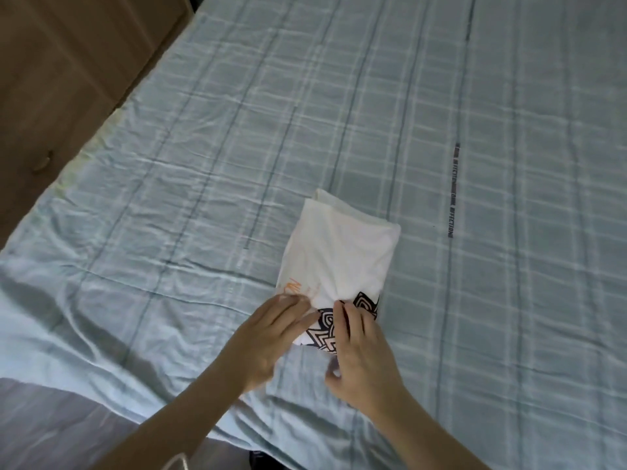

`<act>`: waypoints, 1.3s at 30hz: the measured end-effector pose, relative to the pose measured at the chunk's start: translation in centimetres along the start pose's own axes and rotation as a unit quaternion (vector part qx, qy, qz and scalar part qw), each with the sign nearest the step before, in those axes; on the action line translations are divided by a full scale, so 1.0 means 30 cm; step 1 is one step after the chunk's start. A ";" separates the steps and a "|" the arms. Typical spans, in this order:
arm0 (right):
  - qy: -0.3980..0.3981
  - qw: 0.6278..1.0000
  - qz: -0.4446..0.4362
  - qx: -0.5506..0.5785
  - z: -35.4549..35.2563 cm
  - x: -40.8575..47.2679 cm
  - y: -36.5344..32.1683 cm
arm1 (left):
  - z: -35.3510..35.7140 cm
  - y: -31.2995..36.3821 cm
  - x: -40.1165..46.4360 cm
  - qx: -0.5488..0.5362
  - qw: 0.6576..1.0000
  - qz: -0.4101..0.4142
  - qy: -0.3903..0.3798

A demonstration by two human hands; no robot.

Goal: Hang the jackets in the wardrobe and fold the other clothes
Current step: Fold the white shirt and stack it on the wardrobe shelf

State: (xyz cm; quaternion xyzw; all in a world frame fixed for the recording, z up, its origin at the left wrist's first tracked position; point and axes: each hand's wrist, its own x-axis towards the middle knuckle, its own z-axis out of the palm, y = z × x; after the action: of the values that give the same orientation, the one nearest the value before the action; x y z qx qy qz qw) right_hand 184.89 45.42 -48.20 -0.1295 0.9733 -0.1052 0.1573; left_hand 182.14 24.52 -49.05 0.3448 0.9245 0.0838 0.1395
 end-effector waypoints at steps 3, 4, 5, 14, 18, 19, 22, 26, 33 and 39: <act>-0.005 0.999 0.025 -0.030 0.031 0.017 -0.010 | -0.015 -0.031 0.026 0.041 0.998 0.018 0.044; -0.010 0.999 0.027 -0.038 0.039 0.023 -0.018 | -0.015 -0.024 0.034 0.047 0.997 0.016 0.051; -0.011 0.999 0.028 -0.044 0.038 0.032 -0.021 | -0.011 -0.013 0.046 0.053 0.997 0.013 0.058; -0.044 0.998 0.008 -0.045 -0.245 0.096 -0.019 | -0.289 0.074 0.185 0.080 0.993 -0.061 -0.056; 0.016 0.997 -0.044 -0.062 -0.500 0.081 -0.022 | -0.539 0.073 0.189 0.066 0.995 -0.069 -0.016; 0.021 0.997 -0.049 -0.061 -0.583 0.074 -0.031 | -0.620 0.072 0.181 0.059 0.996 -0.069 -0.005; 0.041 0.996 -0.076 -0.020 -0.823 0.043 -0.073 | -0.873 0.077 0.120 0.028 0.997 -0.061 0.036; 0.082 0.984 -0.155 -0.022 -1.075 -0.008 -0.193 | -1.142 0.076 -0.060 -0.003 0.996 -0.065 0.055; 0.151 0.923 -0.345 -0.076 -1.386 -0.004 -0.605 | -1.498 0.022 -0.519 -0.034 0.989 -0.107 0.101; 0.148 0.854 -0.479 -0.140 -1.489 -0.006 -1.065 | -1.640 -0.040 -0.992 0.024 0.969 -0.185 0.160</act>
State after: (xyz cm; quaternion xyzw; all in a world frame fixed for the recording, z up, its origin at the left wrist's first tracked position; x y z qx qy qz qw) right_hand 177.17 22.63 1.16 -0.5834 0.8069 -0.0486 -0.0783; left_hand 187.39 1.09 3.19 0.1526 0.9843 0.0883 -0.0054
